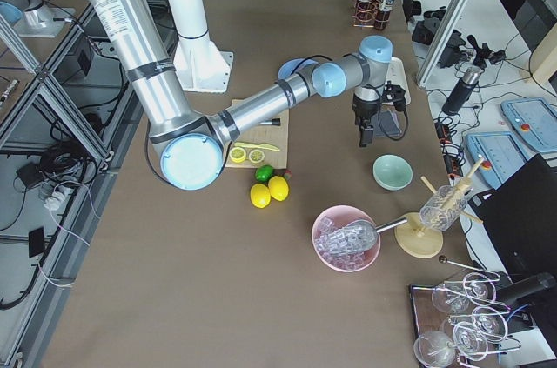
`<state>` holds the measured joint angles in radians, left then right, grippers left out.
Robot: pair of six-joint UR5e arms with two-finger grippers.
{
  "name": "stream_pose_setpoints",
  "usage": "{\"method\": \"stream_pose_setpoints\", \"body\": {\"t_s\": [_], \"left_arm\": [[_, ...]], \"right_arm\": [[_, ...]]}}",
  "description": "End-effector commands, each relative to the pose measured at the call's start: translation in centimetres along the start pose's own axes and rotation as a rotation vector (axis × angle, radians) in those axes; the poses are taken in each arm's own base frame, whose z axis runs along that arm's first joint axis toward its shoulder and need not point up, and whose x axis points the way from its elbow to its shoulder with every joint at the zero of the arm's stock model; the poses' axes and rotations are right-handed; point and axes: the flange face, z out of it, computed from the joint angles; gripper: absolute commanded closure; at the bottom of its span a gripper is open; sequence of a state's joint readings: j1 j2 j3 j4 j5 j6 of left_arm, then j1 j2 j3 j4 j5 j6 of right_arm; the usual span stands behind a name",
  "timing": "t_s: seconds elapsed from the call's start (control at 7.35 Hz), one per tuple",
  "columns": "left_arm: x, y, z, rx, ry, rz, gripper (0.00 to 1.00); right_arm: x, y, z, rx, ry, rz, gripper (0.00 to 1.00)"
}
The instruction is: Pick orange to plate
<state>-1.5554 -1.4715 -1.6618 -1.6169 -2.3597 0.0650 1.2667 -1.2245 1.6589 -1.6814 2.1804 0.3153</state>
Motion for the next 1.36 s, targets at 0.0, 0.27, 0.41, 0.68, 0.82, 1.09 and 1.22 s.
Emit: {"method": "stream_pose_setpoints", "body": {"t_s": [0.0, 0.27, 0.41, 0.68, 0.82, 1.09, 1.22], "left_arm": [[0.1, 0.0, -0.2, 0.005, 0.001, 0.004, 0.02], [0.2, -0.3, -0.3, 0.007, 0.001, 0.006, 0.02], [0.2, -0.3, -0.3, 0.008, 0.001, 0.007, 0.02], [0.1, -0.3, -0.2, 0.005, 0.001, -0.007, 0.02], [0.1, -0.5, -0.1, 0.002, -0.004, -0.013, 0.02], [0.2, -0.9, -0.4, 0.007, -0.008, -0.01, 0.02], [-0.2, -0.1, 0.1, -0.001, -0.01, -0.015, 0.02]], "right_arm": [[15.8, 6.9, 1.1, -0.053, 0.049, -0.141, 0.0], [24.0, 14.5, 2.6, -0.1, 0.056, -0.025, 0.0], [26.2, 17.5, 3.3, -0.118, 0.053, 0.037, 0.0], [27.7, 20.3, 4.9, -0.158, 0.042, 0.094, 0.0], [27.7, 20.3, 4.8, -0.156, 0.041, 0.098, 0.0], [27.9, 21.6, 5.4, -0.168, 0.031, 0.107, 0.0], [27.9, 21.6, 5.3, -0.167, 0.031, 0.105, 0.0]]}}
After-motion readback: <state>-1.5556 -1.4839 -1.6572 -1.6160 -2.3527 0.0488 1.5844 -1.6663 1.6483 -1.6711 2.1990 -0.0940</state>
